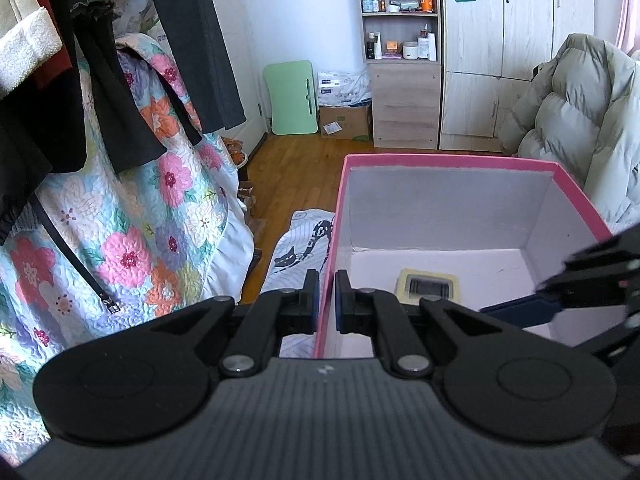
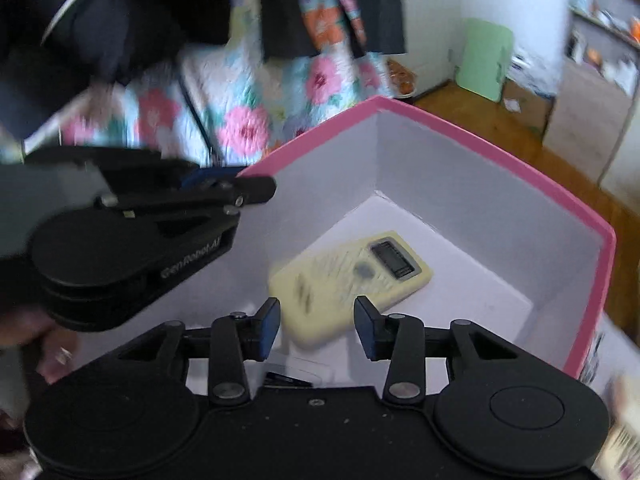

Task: Organize rigid objects
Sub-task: 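Carry the cream remote into the pink box and open the right tool, then move the right tool back toward the keys and remaining remotes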

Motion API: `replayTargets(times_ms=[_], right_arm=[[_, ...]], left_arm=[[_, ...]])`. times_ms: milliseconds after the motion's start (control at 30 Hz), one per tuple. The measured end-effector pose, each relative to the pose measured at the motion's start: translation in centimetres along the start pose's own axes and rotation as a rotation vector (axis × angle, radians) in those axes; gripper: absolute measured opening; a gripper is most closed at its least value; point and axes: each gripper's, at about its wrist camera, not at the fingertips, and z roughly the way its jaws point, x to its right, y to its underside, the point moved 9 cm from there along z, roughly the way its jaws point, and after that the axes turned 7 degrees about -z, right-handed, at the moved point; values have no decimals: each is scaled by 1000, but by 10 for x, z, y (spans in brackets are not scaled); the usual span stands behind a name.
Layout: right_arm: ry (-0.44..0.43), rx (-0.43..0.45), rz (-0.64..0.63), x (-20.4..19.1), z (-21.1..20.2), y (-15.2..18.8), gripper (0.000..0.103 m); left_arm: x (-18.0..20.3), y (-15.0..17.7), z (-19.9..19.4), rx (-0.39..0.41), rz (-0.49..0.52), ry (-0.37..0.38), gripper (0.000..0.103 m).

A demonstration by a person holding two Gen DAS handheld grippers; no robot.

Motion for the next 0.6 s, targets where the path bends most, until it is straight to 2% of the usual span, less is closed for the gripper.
replayTargets(times_ms=[100, 200, 267, 433, 600], right_arm=[[51, 69, 38, 6, -22, 7, 46], [42, 170, 97, 6, -59, 16, 47], [82, 219, 116, 13, -86, 27, 53], [230, 243, 116, 44, -139, 66, 54], [265, 271, 154, 72, -170, 109, 54]], left_arm=[[2, 2, 0, -2, 22, -7, 7], [2, 3, 0, -8, 25, -8, 7], [3, 3, 0, -9, 24, -11, 7], [5, 2, 1, -12, 30, -12, 7], [8, 2, 0, 7, 48, -22, 7]])
